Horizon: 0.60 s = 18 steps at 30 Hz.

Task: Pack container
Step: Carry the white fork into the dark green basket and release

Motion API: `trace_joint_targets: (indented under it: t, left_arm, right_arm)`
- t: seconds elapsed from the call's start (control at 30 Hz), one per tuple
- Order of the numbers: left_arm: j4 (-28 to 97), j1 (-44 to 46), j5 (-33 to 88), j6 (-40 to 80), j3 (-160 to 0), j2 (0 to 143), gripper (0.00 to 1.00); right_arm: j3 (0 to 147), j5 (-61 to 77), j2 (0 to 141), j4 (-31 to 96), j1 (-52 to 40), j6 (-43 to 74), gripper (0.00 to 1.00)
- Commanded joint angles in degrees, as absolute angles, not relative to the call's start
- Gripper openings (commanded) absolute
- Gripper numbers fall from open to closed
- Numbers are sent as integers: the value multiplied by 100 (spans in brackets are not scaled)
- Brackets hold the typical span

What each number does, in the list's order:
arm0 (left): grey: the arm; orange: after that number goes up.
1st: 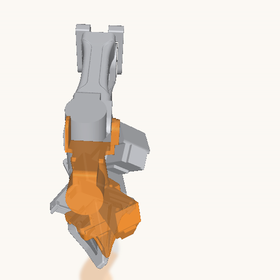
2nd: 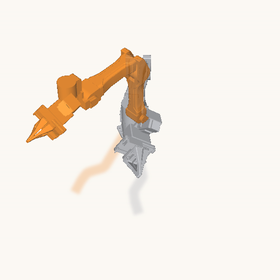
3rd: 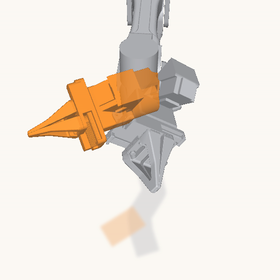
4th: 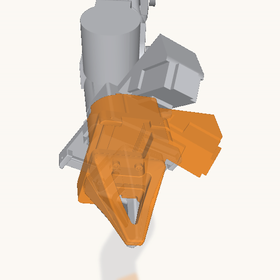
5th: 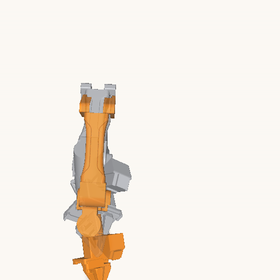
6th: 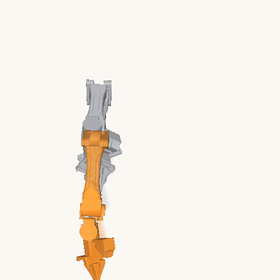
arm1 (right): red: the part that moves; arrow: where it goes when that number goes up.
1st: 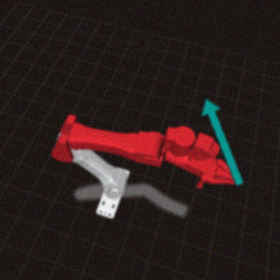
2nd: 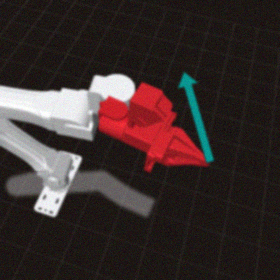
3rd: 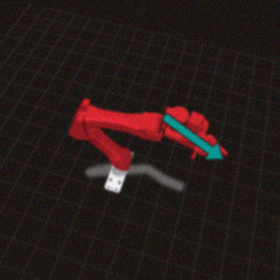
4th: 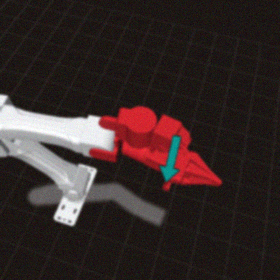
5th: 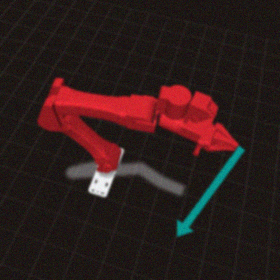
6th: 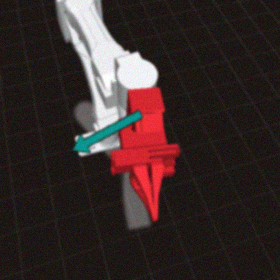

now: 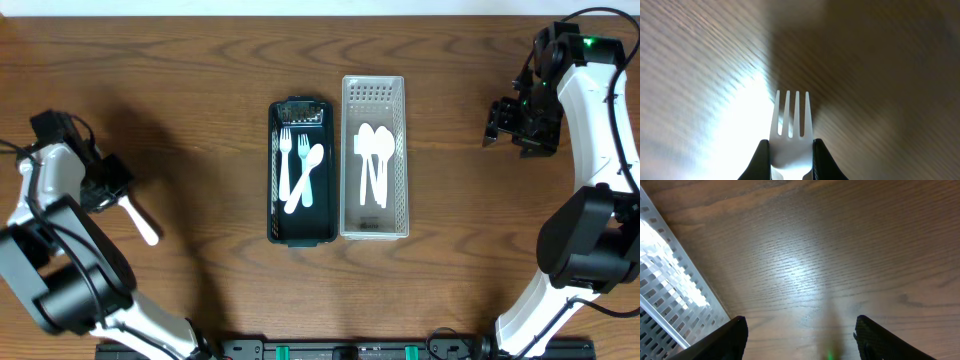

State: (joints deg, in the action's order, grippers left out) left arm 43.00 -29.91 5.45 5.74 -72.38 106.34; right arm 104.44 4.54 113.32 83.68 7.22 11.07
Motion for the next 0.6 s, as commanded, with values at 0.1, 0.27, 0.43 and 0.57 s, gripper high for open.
trace_joint_targets:
  t: [0.1, 0.27, 0.43, 0.57]
  left_arm:
    - [5236, -2095, 604, 543, -7863, 9557, 6]
    - [5959, -963, 604, 749, -8680, 9054, 6]
    - [6165, 388, 604, 1011, -9677, 8921, 6]
    - [5765, 1243, 600, 1258, -9909, 8973, 6]
  right_arm:
    - [10444, 497, 11360, 8348, 707, 1066, 72]
    - [10444, 495, 11360, 8350, 707, 1057, 72]
    - [10444, 495, 11360, 8364, 707, 996, 72]
    - [10444, 495, 11360, 8361, 707, 928, 72]
